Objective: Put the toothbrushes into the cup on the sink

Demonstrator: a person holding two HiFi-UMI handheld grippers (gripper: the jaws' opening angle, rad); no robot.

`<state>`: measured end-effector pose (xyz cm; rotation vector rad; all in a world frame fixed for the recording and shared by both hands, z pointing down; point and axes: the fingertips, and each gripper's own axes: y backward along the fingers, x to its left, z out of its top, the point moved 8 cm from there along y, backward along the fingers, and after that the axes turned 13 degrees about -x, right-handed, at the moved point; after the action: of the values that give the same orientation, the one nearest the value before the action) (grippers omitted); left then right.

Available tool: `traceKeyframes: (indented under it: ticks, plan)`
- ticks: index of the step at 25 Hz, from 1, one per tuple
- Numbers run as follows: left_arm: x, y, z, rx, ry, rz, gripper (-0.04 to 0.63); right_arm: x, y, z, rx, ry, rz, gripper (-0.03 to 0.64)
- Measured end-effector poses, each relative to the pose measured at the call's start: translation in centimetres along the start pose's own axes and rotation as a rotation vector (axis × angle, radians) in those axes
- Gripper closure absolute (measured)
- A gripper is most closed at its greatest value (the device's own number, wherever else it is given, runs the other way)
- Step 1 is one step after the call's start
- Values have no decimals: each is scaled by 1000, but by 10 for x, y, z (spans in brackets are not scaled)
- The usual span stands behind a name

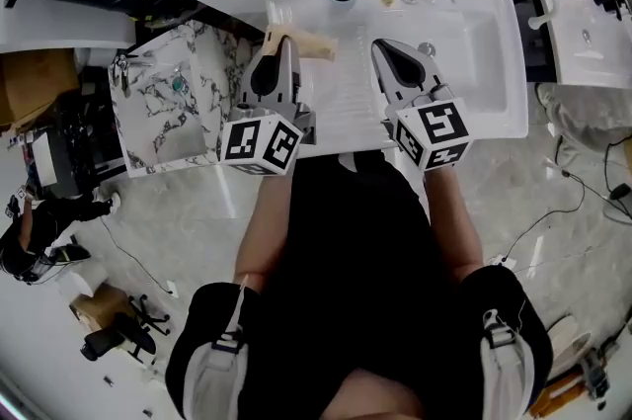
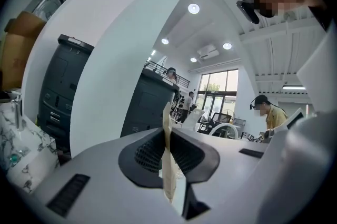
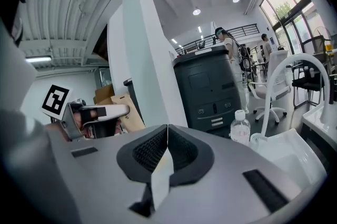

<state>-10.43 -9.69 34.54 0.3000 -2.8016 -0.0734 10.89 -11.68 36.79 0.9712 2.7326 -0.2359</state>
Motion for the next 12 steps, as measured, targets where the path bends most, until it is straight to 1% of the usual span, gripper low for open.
traceKeyframes:
  ticks: [3,9,12]
  plan:
    - [9,-9,-1,5,0,21,555,0,-7,-6,15,-1,9,586]
    - [22,-27,-5,13,9,-7,555,5,-18,-18,68,-19,-21,586]
    - [31,-45,-4,0,12,-13,555,8,-27,-16,81,-3,-16,586]
